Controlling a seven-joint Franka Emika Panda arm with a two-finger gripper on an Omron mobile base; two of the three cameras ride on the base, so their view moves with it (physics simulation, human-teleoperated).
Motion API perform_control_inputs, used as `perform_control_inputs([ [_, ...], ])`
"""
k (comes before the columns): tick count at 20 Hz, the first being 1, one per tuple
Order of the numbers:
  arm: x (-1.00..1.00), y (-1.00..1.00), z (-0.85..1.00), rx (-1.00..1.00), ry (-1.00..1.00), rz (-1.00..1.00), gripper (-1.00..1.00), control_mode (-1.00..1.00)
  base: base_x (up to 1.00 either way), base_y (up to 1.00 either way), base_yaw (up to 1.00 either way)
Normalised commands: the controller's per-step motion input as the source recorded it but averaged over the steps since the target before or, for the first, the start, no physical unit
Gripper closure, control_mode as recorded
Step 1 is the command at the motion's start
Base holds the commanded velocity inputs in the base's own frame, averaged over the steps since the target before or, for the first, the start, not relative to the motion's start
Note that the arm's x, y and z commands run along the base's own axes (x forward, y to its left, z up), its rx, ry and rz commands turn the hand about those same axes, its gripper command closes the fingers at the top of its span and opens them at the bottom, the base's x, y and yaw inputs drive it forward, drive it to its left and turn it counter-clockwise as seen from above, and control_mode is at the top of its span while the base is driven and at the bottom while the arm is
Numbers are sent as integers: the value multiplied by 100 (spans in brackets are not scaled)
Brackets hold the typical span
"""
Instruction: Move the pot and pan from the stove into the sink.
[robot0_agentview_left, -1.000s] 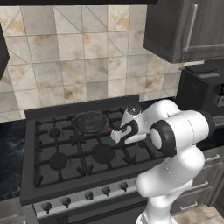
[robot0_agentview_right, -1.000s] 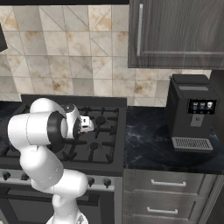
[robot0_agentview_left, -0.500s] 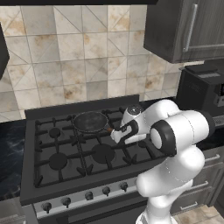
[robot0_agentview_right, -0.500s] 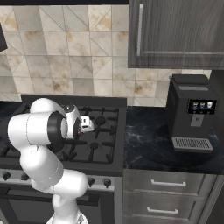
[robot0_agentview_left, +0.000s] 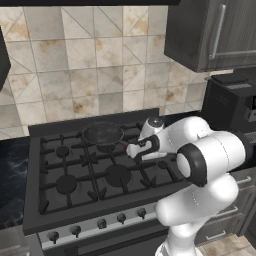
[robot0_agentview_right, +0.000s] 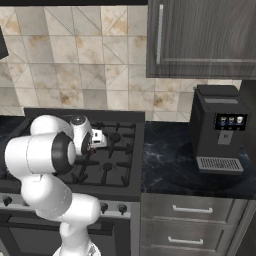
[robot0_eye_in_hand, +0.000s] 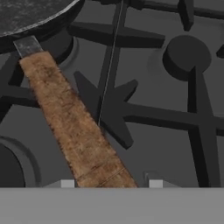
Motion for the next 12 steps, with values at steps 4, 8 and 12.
perform_control_inputs([
  [4,-2,0,55,6,0,0,100,-100,0,0,0],
  [8,-9,0,62,2,10,0,100,-100,0,0,0],
  [12,-22,0,61,0,12,0,100,-100,0,0,0],
])
